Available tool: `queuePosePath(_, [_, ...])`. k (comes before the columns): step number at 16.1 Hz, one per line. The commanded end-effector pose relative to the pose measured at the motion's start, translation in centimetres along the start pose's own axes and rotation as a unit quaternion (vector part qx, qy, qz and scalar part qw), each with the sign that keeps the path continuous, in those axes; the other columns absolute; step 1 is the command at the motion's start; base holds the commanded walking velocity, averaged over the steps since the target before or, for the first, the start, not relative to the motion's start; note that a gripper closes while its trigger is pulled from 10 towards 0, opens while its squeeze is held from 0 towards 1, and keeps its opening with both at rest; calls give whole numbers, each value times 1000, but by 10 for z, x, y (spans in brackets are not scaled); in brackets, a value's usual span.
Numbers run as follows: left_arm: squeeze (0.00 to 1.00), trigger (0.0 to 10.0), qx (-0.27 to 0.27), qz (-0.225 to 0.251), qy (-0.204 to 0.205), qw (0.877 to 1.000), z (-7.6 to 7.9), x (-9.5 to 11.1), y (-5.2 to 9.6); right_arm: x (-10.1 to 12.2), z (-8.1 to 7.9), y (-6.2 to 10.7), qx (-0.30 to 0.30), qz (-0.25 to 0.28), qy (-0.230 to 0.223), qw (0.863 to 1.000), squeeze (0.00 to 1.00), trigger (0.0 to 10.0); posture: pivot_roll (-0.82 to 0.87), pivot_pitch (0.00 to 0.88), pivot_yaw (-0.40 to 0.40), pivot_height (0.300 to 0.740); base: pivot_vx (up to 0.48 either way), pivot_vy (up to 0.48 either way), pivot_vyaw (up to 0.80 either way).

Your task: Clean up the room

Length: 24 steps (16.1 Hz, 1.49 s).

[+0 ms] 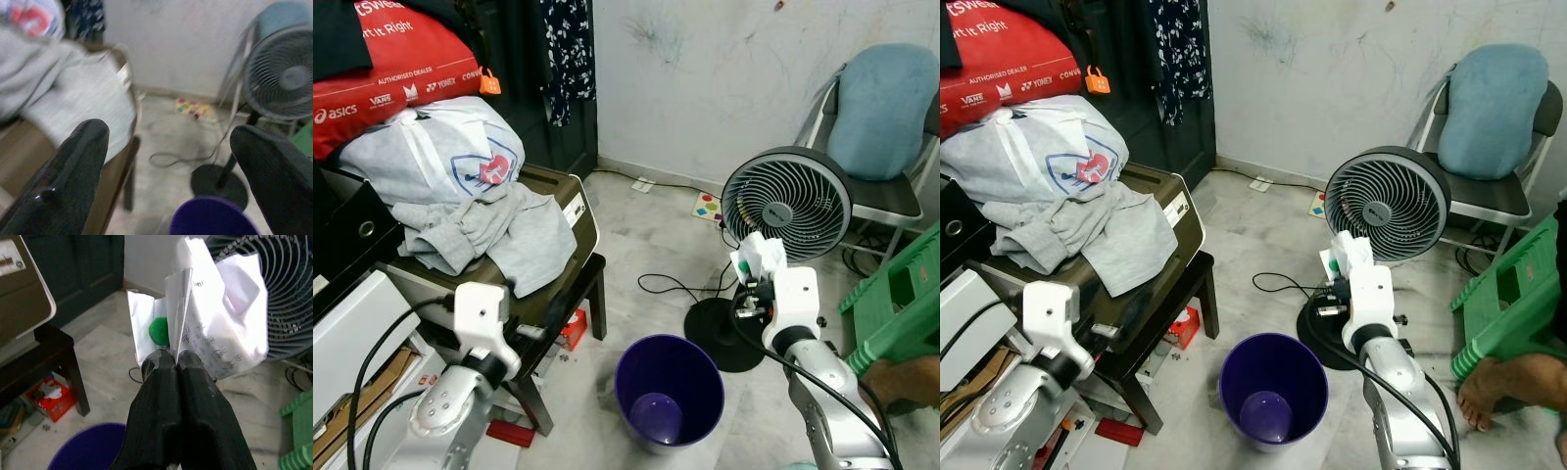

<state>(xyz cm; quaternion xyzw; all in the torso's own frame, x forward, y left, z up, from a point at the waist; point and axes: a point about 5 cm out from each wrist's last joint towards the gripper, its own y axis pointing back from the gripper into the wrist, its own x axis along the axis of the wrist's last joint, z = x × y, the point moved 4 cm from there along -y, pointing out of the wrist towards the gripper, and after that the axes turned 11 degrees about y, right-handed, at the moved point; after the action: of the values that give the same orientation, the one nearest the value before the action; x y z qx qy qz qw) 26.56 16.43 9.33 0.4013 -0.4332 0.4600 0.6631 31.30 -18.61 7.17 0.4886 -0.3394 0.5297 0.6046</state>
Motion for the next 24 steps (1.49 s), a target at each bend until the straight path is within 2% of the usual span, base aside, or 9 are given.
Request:
queuePosePath(1, [0,10000,29,-1,-2,1000,-15,-2,2,-2,8,-3,-15,-2,4,1000,0,10000,-105,0,-8,740,0,0,0])
queuePosePath(3, [0,10000,82,-22,12,996,-50,-15,3,-16,7,-13,-12,-31,18,999,0,10000,-100,0,-7,740,0,0,0])
queuePosePath(6, [0,10000,133,-48,6,990,-85,-29,1,-40,0,-25,-3,-69,43,997,0,10000,-97,0,-9,740,0,0,0])
queuePosePath(8, [0,10000,141,-44,14,989,-88,-28,-2,-50,-1,-27,1,-85,51,995,0,10000,-97,0,-8,740,0,0,0])
queuePosePath(10, [0,10000,110,-17,8,994,-73,-10,-18,-74,-7,-30,11,-129,45,991,0,10000,-59,0,-10,740,0,0,0])
queuePosePath(13, [0,10000,84,-11,-3,996,-59,-5,-23,-83,-21,-30,31,-146,52,987,0,10000,-45,0,5,740,0,0,0])
queuePosePath(16, [0,10000,64,-14,-1,998,-39,-8,-23,-98,-25,-26,25,-179,25,983,0,10000,-30,0,21,740,0,0,0])
queuePosePath(21, [0,10000,34,-9,7,999,-16,-4,-27,-95,-20,-29,15,-166,7,986,0,10000,-37,0,33,740,0,0,0])
queuePosePath(24, [0,10000,29,-5,10,1000,-10,-1,-28,-75,-8,-37,-12,-115,-10,993,0,10000,-48,0,30,740,0,0,0])
